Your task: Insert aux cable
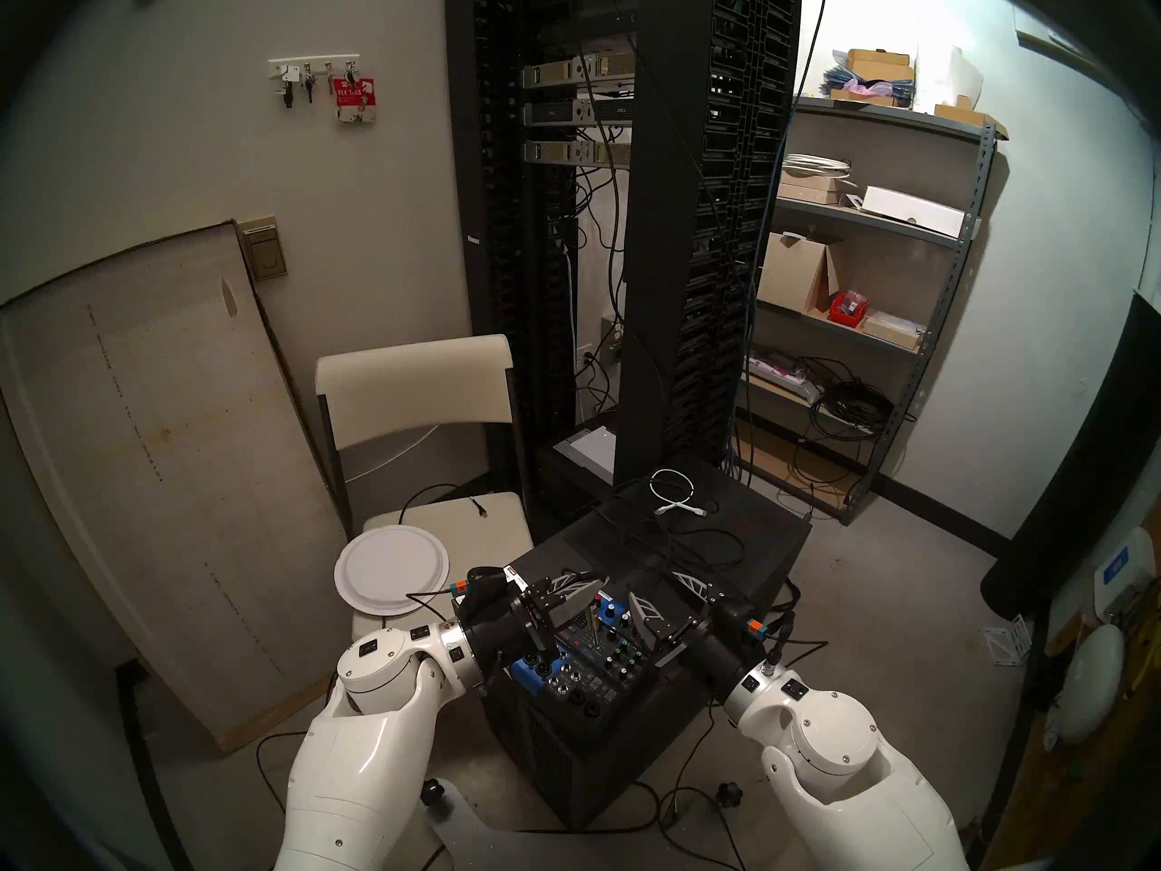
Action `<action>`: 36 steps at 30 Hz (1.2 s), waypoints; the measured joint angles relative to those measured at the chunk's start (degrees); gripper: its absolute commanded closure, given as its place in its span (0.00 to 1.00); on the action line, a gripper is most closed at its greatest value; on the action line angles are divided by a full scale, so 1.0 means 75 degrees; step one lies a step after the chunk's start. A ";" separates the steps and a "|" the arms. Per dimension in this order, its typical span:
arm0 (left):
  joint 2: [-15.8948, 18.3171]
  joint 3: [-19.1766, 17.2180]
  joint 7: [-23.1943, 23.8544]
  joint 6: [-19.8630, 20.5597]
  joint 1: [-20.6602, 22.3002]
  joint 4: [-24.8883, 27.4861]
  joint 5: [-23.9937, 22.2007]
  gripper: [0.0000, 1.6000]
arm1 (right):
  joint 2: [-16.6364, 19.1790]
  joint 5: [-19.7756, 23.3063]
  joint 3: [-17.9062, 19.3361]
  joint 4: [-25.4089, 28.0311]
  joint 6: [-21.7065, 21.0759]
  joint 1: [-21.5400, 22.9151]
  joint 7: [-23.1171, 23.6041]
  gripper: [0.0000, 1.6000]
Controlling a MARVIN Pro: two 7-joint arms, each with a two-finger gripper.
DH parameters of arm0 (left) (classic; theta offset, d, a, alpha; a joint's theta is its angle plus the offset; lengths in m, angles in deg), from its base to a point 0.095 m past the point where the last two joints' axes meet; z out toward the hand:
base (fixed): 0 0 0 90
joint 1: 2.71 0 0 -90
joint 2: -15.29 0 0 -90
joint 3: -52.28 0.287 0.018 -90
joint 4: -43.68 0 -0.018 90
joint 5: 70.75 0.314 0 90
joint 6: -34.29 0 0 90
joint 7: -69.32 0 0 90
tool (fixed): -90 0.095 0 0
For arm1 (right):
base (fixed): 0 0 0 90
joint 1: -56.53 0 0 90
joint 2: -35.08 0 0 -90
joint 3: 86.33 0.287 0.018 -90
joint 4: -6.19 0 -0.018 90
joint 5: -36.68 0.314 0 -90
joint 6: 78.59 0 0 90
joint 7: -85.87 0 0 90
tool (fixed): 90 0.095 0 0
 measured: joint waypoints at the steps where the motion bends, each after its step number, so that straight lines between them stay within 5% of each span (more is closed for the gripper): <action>1: 0.0029 0.0000 0.0039 -0.0092 -0.0054 0.0050 0.0042 1.00 | -0.0010 0.0001 0.0010 -0.0010 -0.0001 0.0019 0.0000 0.31; 36: 0.0348 -0.0249 0.0987 -0.2124 -0.0663 -0.0170 0.0319 1.00 | -0.0169 0.0000 0.0044 -0.0182 0.0018 0.0206 0.0006 0.32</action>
